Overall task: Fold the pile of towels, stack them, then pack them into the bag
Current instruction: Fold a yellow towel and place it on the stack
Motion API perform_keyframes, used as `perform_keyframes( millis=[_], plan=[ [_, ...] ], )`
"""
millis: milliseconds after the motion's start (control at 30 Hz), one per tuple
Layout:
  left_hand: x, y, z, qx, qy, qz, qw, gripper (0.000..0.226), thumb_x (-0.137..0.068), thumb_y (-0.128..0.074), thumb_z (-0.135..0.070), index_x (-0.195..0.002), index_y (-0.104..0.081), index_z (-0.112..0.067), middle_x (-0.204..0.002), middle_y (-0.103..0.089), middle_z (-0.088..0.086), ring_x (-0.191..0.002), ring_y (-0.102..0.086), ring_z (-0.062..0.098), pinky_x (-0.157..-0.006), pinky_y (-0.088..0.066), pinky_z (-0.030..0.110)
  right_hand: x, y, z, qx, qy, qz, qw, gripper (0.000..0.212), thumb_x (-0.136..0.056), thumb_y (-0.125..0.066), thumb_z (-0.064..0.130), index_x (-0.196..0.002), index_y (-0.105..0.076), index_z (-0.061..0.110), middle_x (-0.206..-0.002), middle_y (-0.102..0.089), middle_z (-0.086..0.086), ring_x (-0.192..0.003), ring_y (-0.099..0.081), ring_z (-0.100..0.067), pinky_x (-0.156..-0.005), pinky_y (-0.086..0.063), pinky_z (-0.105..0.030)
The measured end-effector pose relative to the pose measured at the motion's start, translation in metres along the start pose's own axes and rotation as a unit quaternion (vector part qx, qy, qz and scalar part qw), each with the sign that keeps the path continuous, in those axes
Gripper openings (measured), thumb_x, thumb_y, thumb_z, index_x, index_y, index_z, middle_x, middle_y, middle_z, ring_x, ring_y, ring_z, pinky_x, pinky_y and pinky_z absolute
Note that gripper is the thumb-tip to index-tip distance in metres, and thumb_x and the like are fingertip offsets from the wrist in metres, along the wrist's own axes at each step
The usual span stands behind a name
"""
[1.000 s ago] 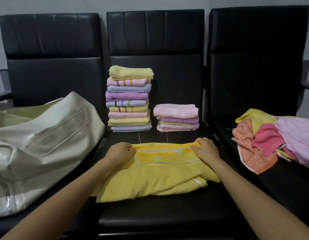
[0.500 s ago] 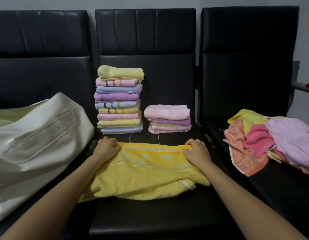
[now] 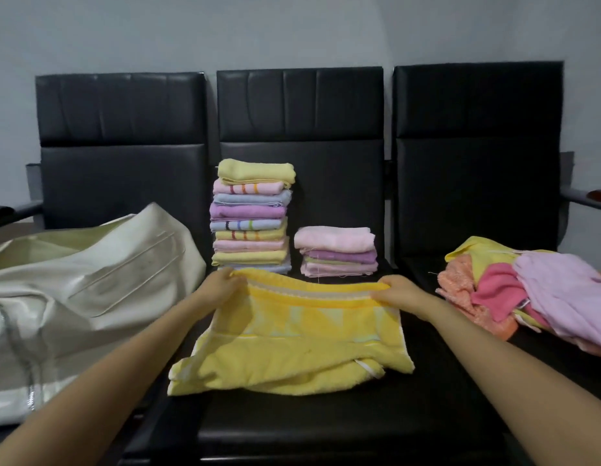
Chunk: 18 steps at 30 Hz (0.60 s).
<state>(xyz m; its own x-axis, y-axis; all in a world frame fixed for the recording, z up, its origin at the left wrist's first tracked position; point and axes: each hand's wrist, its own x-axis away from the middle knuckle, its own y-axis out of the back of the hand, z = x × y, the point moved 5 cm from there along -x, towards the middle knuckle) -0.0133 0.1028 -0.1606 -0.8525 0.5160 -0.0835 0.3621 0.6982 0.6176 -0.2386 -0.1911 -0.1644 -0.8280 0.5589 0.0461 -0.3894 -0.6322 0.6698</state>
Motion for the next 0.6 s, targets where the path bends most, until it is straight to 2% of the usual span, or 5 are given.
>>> perform_keyframes(
  millis=[100, 167, 367, 500, 600],
  plan=[
    [0.018, 0.037, -0.039, 0.212, -0.052, -0.034, 0.975, 0.015, -0.096, -0.056, -0.030, -0.102, -0.067, -0.021, -0.106, -0.069, 0.007, -0.102, -0.063, 0.023, -0.088, -0.050, 0.038, 0.024, 0.045, 0.040, -0.317, 0.043, -0.105, 0.942, 0.019, -0.090, -0.066, 0.014, -0.106, -0.066, 0.004, -0.088, -0.068, -0.004, -0.078, -0.065, -0.016, -0.069, -0.053, -0.027],
    [0.032, 0.055, -0.069, 0.270, -0.085, -0.042, 0.958, 0.023, -0.091, -0.058, -0.041, -0.102, -0.068, -0.023, -0.105, -0.071, 0.004, -0.101, -0.066, 0.021, -0.084, -0.052, 0.038, 0.039, 0.068, 0.070, -0.394, 0.070, -0.151, 0.904, 0.021, -0.091, -0.065, 0.016, -0.110, -0.064, 0.009, -0.091, -0.068, -0.003, -0.080, -0.065, -0.017, -0.069, -0.054, -0.030],
    [0.057, 0.096, -0.124, 0.246, -0.138, -0.180, 0.942, 0.022, -0.099, -0.049, -0.036, -0.111, -0.057, -0.019, -0.108, -0.060, 0.001, -0.100, -0.058, 0.017, -0.086, -0.049, 0.036, 0.077, 0.114, 0.136, -0.251, 0.188, -0.271, 0.910, 0.007, -0.094, -0.059, 0.022, -0.098, -0.060, 0.016, -0.089, -0.063, 0.003, -0.081, -0.062, -0.012, -0.069, -0.053, -0.027],
    [0.067, 0.114, -0.139, 0.250, -0.136, -0.224, 0.932, 0.024, -0.100, -0.048, -0.030, -0.115, -0.056, -0.013, -0.102, -0.057, -0.001, -0.089, -0.053, 0.010, -0.071, -0.044, 0.026, 0.089, 0.124, 0.163, -0.172, 0.199, -0.262, 0.928, 0.011, -0.093, -0.059, 0.022, -0.101, -0.060, 0.014, -0.089, -0.062, 0.004, -0.081, -0.059, -0.011, -0.066, -0.049, -0.024],
    [0.075, 0.124, -0.144, 0.275, -0.126, -0.231, 0.925, 0.023, -0.098, -0.050, -0.029, -0.113, -0.059, -0.013, -0.106, -0.060, 0.002, -0.094, -0.057, 0.015, -0.080, -0.047, 0.031, 0.097, 0.129, 0.172, -0.245, 0.182, -0.248, 0.919, 0.006, -0.094, -0.059, 0.023, -0.098, -0.060, 0.020, -0.095, -0.065, 0.001, -0.085, -0.063, -0.013, -0.070, -0.053, -0.027]
  ],
)
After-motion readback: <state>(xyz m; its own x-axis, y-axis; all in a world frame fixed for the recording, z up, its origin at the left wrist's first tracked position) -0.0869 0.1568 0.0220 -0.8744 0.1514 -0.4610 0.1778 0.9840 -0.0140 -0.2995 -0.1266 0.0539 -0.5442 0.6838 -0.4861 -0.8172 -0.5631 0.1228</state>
